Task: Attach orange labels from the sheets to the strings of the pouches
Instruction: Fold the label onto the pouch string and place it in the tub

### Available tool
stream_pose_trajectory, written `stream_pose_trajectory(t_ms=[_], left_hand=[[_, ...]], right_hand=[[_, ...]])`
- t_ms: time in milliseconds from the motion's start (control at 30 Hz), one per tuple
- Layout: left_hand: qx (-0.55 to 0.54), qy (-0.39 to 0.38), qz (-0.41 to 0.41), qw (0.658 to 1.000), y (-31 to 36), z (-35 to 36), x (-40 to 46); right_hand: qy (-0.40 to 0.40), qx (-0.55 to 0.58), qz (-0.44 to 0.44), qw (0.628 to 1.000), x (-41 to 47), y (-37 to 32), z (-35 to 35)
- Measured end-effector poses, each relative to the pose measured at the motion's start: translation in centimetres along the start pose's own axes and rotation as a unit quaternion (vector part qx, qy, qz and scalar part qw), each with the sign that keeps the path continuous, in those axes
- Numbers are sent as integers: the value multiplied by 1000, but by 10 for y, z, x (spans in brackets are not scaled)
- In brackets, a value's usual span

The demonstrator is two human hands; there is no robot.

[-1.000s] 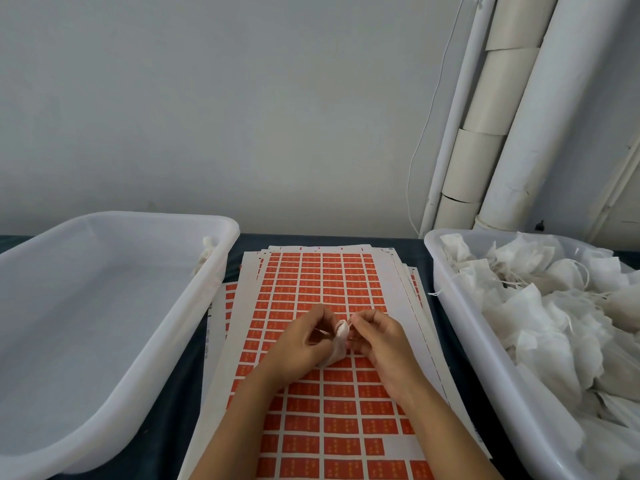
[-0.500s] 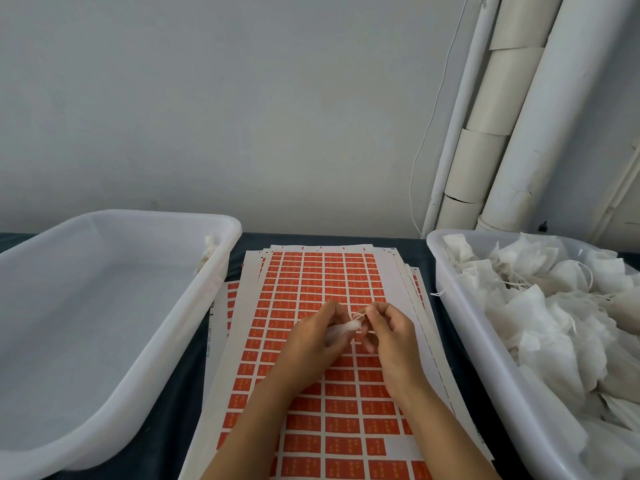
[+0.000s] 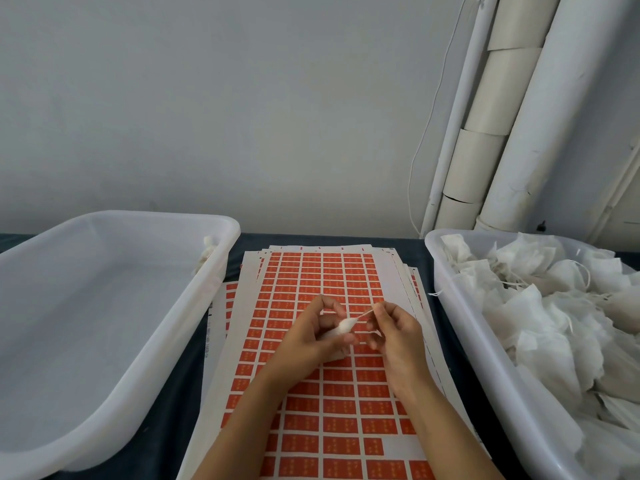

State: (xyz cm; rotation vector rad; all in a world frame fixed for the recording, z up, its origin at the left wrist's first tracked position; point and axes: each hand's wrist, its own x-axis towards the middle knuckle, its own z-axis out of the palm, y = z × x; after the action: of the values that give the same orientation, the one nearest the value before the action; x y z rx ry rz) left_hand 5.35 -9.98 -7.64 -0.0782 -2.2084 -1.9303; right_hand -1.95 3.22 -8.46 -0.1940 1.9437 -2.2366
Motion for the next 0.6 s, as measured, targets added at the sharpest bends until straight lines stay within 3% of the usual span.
stream_pose_trajectory(t_ms=[200, 400, 600], left_hand=[[77, 68, 22, 995, -2, 14, 3], [114, 164, 47, 979, -6, 12, 6], [58, 146, 41, 987, -5, 7, 6]], right_hand=[[14, -107, -71, 992, -1, 3, 2], [53, -107, -108, 987, -1, 4, 3], [84, -186, -130, 970, 0, 5, 2]])
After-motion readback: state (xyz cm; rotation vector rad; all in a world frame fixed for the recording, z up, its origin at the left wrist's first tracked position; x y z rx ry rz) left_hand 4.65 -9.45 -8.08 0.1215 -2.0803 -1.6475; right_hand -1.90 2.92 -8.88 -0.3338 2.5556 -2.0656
